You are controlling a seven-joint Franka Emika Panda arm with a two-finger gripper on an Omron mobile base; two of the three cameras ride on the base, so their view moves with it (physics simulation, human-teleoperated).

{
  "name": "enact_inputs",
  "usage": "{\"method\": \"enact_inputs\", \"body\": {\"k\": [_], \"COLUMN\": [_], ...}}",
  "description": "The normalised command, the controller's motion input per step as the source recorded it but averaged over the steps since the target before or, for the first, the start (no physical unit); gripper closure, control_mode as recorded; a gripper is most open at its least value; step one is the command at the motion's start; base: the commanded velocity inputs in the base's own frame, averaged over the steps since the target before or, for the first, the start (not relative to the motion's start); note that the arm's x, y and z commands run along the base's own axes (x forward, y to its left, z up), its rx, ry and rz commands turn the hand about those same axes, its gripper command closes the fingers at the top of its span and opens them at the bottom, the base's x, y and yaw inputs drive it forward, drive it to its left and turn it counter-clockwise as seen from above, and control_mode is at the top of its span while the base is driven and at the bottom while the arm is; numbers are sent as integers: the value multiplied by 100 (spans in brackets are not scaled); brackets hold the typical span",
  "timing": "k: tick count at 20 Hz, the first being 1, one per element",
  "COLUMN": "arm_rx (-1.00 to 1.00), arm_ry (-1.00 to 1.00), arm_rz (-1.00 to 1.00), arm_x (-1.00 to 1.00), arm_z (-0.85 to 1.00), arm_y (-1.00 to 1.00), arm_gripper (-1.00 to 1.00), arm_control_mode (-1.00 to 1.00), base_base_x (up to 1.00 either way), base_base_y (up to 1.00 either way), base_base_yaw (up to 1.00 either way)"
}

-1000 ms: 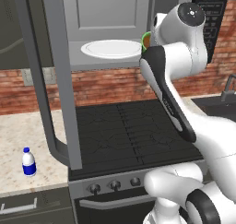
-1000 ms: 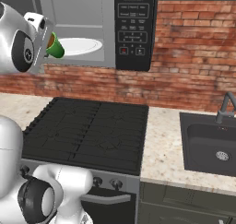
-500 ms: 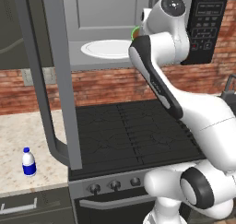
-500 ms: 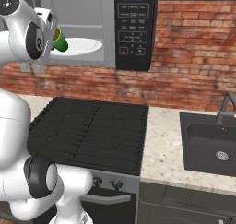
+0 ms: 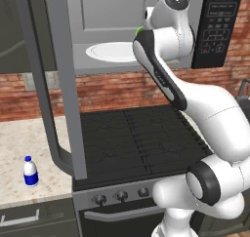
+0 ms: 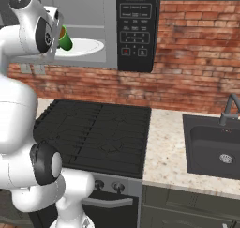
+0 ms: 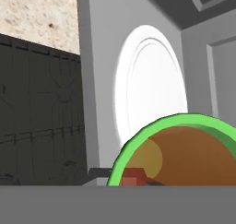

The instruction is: Place the microwavable item in the microwave. Then, close the microwave door and press the start button.

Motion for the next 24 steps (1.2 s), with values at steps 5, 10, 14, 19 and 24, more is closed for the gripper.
{"method": "enact_inputs", "body": {"k": [5,10,14,19,24], "arm_rx": [0,0,-1,-1,-2], "arm_ry": [6,5,13,16,17], "arm_rz": [1,0,0,0,1], "arm_x": [36,31,32,29,32], "arm_z": [0,0,-6,-8,-9], "arm_y": [0,0,2,3,5], "arm_gripper": [100,100,100,100,100], "arm_control_mode": [-100,-100,-100,-100,-100], "base_base_x": [0,0,0,0,0], "base_base_y": [0,0,0,0,0], "base_base_yaw": [0,0,0,0,0]}}
